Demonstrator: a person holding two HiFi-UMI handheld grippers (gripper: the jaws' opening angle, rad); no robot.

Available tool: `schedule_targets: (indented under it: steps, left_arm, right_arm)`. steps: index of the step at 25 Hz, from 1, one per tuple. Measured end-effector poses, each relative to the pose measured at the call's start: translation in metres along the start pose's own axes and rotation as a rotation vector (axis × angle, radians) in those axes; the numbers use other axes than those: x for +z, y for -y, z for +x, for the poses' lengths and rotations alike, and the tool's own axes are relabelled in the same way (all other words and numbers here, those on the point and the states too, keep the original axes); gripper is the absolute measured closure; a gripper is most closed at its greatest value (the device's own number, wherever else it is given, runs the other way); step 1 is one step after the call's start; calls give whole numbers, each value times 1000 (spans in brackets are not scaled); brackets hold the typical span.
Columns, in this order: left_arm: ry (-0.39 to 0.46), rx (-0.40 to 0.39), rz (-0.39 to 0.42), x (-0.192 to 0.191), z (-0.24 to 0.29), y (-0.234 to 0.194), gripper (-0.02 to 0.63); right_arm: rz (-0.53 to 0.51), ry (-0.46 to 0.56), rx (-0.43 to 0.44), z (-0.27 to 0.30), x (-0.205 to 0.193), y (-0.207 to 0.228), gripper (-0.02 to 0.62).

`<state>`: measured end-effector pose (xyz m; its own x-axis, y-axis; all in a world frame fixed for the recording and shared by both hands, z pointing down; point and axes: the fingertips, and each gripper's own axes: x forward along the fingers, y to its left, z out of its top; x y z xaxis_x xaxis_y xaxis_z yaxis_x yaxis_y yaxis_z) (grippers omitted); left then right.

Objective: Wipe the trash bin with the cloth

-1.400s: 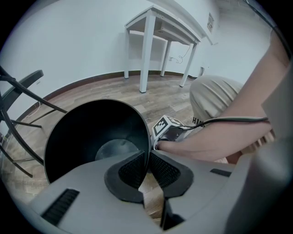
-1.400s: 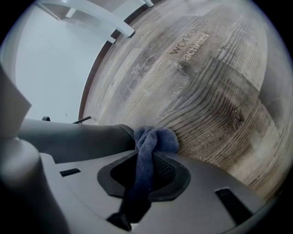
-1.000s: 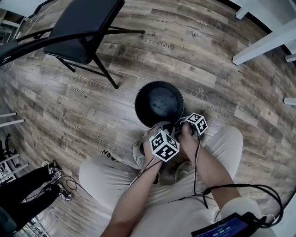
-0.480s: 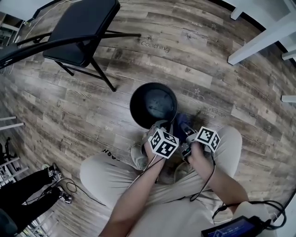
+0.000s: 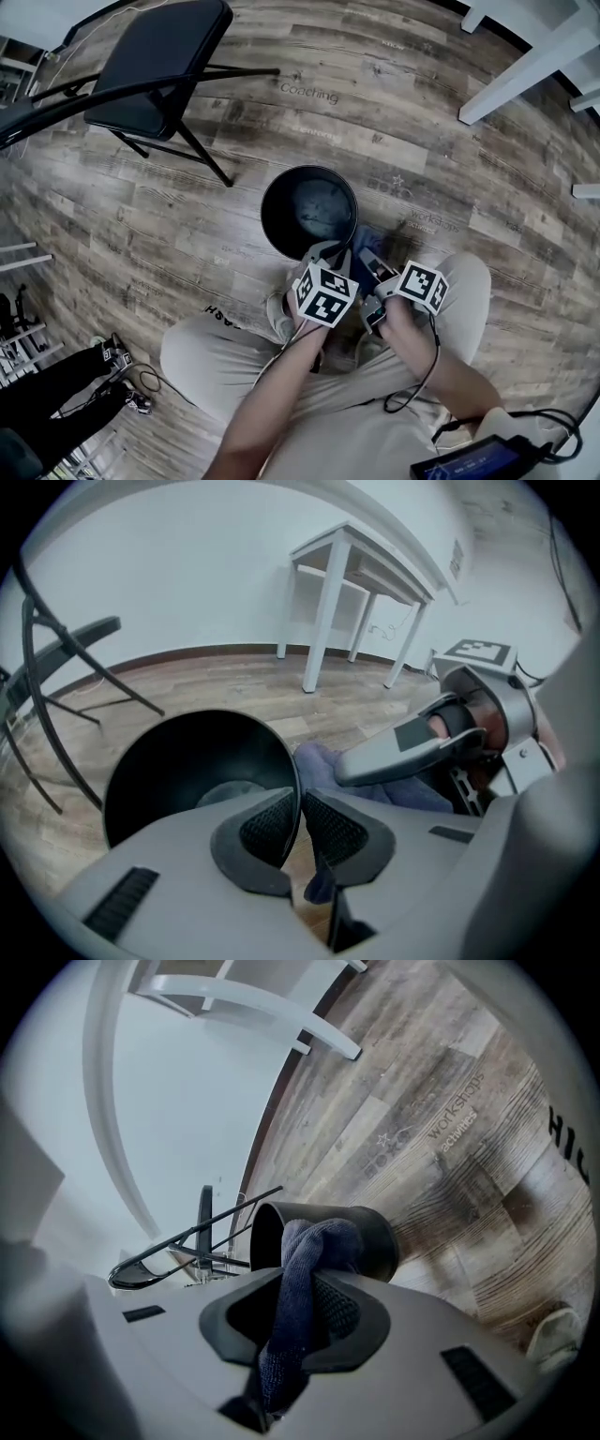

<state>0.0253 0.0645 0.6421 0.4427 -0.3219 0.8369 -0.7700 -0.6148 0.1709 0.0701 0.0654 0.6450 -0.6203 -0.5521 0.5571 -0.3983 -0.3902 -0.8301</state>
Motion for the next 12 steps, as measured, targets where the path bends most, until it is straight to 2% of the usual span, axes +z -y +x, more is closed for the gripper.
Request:
schedule_targets:
  steps: [3, 8, 12]
  left_arm:
    - [-29, 24, 64, -4, -7, -4, 569]
    - [-54, -20, -20, -20, -2, -10, 569]
    - [-65, -27, 1, -21, -2, -8, 569]
  right_arm:
    - [18, -1, 5, 6, -6, -5, 526]
    - [96, 2, -9, 19, -21, 4, 526]
    - [115, 14, -42, 32, -25, 20, 526]
